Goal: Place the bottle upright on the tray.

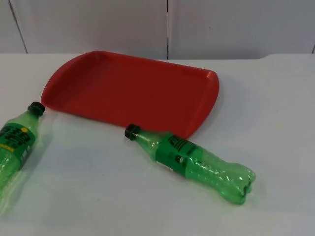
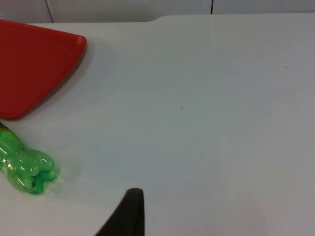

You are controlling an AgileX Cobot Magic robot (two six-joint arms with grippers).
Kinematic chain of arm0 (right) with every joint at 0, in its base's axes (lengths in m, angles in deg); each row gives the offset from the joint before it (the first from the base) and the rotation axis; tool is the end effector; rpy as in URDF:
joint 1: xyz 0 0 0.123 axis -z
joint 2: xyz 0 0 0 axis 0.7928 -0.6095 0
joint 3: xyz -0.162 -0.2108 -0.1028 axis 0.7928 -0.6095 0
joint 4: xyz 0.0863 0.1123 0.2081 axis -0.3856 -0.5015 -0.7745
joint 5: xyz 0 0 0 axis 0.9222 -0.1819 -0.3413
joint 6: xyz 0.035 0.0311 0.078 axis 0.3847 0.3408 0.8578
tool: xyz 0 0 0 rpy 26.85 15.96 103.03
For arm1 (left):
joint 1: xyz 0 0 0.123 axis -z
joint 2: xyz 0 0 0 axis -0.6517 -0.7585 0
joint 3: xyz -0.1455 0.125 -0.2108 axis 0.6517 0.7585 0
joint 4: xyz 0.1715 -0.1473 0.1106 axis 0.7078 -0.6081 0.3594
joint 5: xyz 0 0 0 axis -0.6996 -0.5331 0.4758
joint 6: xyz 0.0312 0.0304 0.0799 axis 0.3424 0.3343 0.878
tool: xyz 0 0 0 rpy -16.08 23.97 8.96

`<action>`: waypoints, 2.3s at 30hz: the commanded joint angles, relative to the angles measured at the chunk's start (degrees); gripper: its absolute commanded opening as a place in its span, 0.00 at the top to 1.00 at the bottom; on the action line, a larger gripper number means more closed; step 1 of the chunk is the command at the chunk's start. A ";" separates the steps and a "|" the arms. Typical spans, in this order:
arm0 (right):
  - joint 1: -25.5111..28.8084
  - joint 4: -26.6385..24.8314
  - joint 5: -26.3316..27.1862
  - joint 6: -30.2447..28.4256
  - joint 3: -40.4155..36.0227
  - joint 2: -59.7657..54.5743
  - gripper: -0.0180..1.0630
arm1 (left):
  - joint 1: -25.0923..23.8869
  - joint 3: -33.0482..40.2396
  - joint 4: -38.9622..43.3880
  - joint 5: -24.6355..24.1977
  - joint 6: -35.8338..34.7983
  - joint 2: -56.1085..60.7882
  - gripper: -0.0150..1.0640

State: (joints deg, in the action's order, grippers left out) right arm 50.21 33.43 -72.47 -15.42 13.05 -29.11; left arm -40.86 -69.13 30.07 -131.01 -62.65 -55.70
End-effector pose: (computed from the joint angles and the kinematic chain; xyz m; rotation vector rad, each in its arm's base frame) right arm -0.0078 -0.0014 0.2814 -0.0278 2.0486 0.0149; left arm -0.0072 -0.0008 0.2810 0.0256 2.0469 0.0073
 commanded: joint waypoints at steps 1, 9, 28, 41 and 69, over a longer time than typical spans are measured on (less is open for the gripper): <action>0.28 0.17 0.25 -0.07 -0.36 0.19 0.01 | 0.30 -1.05 -0.09 0.39 0.12 -0.25 0.01; 0.28 0.17 0.25 -0.07 -0.36 0.19 0.01 | 0.30 -6.29 -0.57 0.64 0.12 -7.88 0.01; 0.28 0.17 0.25 -0.07 -0.36 0.19 0.01 | 0.30 -8.91 -1.44 2.59 0.12 -23.66 0.01; 0.28 0.06 0.25 -0.07 -0.36 0.19 0.01 | 0.30 -8.91 -3.25 7.67 0.67 -37.95 0.01; 0.28 0.06 0.25 -0.07 -0.36 0.19 0.01 | 0.15 -27.64 -4.68 14.55 13.04 -80.18 0.01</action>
State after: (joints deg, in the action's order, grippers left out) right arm 50.21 33.43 -72.47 -15.53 13.05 -29.11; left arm -40.86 -95.69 27.00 -116.63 -51.72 -134.48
